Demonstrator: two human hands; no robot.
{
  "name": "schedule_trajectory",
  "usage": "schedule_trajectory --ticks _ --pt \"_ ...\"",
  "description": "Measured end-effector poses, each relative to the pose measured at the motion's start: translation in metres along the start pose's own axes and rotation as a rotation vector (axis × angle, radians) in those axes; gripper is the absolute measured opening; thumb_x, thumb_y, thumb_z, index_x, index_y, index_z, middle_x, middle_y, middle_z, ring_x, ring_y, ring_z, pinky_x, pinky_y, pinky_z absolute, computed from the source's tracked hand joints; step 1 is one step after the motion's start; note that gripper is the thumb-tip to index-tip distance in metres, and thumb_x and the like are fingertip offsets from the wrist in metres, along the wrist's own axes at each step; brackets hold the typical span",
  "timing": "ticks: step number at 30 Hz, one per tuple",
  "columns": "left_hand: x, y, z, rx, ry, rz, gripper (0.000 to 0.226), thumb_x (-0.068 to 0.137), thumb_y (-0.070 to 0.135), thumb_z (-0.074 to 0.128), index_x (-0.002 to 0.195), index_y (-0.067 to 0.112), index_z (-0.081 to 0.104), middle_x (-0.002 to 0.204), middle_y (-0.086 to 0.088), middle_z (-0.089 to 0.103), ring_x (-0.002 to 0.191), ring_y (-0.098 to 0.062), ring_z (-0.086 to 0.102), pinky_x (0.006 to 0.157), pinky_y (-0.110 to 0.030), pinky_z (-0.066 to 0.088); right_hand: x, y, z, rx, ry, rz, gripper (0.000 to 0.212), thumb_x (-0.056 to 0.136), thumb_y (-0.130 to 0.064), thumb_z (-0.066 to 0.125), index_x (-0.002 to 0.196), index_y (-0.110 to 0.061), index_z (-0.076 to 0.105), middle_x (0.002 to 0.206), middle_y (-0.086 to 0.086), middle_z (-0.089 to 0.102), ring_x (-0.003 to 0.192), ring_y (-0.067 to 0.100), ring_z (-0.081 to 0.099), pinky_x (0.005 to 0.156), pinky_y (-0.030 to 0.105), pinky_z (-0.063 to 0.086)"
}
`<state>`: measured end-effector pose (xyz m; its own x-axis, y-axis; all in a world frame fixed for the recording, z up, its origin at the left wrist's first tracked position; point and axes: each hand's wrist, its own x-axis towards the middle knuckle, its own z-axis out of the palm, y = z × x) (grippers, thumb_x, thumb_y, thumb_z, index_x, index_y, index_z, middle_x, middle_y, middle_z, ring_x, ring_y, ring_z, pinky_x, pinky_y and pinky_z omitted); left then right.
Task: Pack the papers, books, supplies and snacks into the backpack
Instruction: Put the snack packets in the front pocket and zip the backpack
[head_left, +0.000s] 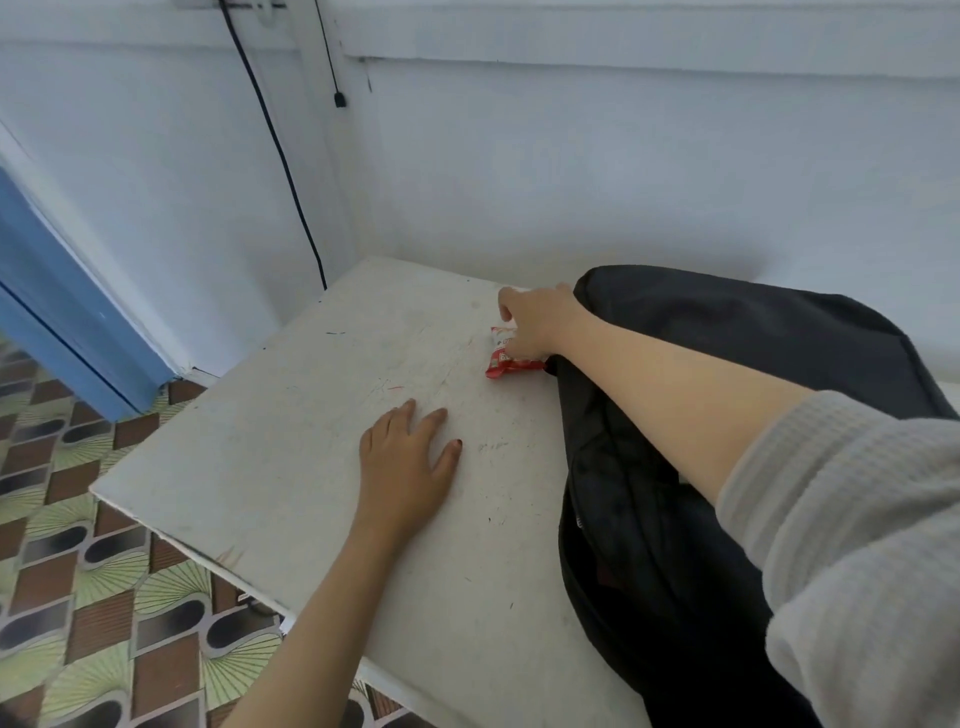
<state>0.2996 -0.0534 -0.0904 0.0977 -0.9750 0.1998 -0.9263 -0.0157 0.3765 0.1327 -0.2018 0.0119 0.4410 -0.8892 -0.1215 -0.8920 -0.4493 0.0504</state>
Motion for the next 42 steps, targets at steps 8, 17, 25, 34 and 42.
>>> schedule_trajectory --ticks 8,17,25,34,42 --pt "-0.001 -0.001 -0.001 -0.038 -0.019 -0.024 0.062 0.08 0.056 0.03 0.127 0.026 0.056 0.142 -0.01 0.044 0.131 -0.028 0.037 0.108 -0.042 0.022 -0.018 -0.004 -0.004 -0.127 -0.27 0.002 0.077 0.075 -0.057 0.065 0.136 -0.021 0.034 0.123 0.002 0.057 0.126 0.029 0.045 0.104 0.066 -0.014" --pt "-0.001 0.003 -0.005 -0.055 -0.016 -0.029 0.051 0.084 0.048 0.04 0.127 0.025 0.056 0.141 -0.011 0.044 0.131 -0.028 0.037 0.109 -0.042 0.023 -0.046 -0.015 -0.026 0.164 -0.087 -0.082 0.048 0.087 -0.057 0.043 0.123 -0.025 0.046 0.112 -0.003 0.061 0.115 0.025 0.051 0.11 0.062 -0.009" --pt "0.004 0.038 -0.031 -0.243 0.044 0.128 0.035 0.091 0.022 0.057 0.126 0.022 0.056 0.133 -0.003 0.054 0.126 -0.02 0.045 0.105 -0.037 0.03 -0.143 0.012 -0.069 0.416 0.2 -0.192 0.049 0.086 -0.051 0.056 0.127 -0.031 0.041 0.118 -0.006 0.059 0.104 0.012 0.053 0.112 0.04 0.015" --pt "-0.006 0.165 -0.092 -0.546 -0.005 0.546 0.011 0.091 0.029 0.054 0.1 0.035 0.057 0.097 0.034 0.05 0.093 0.017 0.049 0.077 0.004 0.034 -0.273 0.056 -0.037 0.595 0.615 -0.096 0.048 0.078 -0.05 0.061 0.118 -0.027 0.048 0.11 -0.021 0.054 0.103 0.003 0.054 0.088 0.024 0.046" --pt "-0.008 0.213 -0.073 -0.452 -0.091 0.824 0.008 0.081 0.029 0.06 0.088 0.029 0.066 0.105 0.021 0.059 0.103 0.017 0.046 0.091 -0.007 0.032 -0.349 0.068 0.012 0.513 0.69 0.011 0.053 0.076 -0.062 0.055 0.118 -0.031 0.045 0.113 -0.021 0.054 0.108 -0.003 0.051 0.111 0.021 0.021"
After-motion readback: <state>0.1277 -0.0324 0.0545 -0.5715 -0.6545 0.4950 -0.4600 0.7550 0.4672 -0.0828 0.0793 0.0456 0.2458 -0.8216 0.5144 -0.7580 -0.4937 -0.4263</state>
